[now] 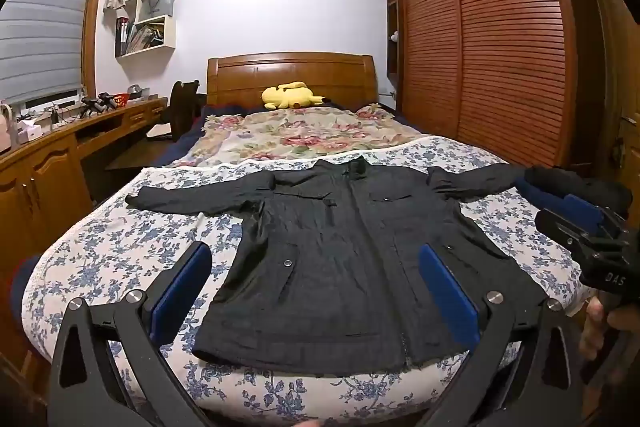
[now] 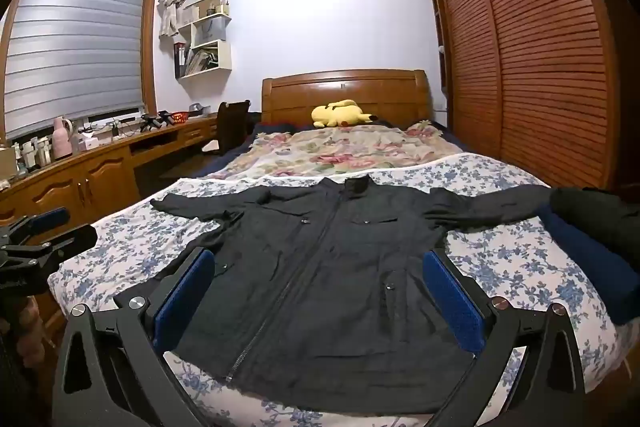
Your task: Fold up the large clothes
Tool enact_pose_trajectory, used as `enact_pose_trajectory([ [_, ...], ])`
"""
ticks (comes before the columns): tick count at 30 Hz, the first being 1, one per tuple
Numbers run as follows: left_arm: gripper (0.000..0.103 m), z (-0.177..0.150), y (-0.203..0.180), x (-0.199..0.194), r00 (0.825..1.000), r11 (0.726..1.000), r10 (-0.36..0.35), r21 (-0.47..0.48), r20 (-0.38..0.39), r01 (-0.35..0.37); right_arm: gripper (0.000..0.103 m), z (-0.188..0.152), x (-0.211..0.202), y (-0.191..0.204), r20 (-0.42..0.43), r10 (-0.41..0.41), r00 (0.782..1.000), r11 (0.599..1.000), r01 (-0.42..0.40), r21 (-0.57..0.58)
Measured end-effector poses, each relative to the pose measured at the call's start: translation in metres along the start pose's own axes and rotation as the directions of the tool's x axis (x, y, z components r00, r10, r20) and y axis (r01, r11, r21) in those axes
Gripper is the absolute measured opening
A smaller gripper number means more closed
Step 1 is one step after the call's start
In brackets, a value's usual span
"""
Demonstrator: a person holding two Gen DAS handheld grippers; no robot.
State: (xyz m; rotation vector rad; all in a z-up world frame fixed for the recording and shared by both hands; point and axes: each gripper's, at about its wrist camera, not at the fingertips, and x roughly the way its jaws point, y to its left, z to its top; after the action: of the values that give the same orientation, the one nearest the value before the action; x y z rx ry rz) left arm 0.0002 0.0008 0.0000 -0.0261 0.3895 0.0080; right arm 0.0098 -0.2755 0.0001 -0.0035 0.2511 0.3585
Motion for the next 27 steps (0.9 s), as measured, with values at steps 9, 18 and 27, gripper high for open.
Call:
enact_pose_trajectory([
  [9, 0.103, -0.0033, 0.0010, -0.0023, 1.000, 1.000, 0.001, 0.005, 0.011, -0.001, 0.103, 0.0008, -0.0003, 0.0017, -0.002, 0.008, 1.000, 1.000, -0.008, -0.004],
  [18, 0.103, -0.0032, 0.0007, -0.0011, 1.000, 1.000, 0.004, 0.006, 0.005, -0.004, 0.103, -0.0003, -0.0010, 0.0017, -0.004, 0.013, 1.000, 1.000, -0.013, 0.000],
  [27, 0.103, -0.0036, 0.0023, -0.0013, 1.000, 1.000, 0.006, 0.008, 0.004, -0.006, 0.103, -0.0005, -0.0011, 0.0018, -0.004, 0.014, 1.000, 1.000, -0.014, 0.002],
])
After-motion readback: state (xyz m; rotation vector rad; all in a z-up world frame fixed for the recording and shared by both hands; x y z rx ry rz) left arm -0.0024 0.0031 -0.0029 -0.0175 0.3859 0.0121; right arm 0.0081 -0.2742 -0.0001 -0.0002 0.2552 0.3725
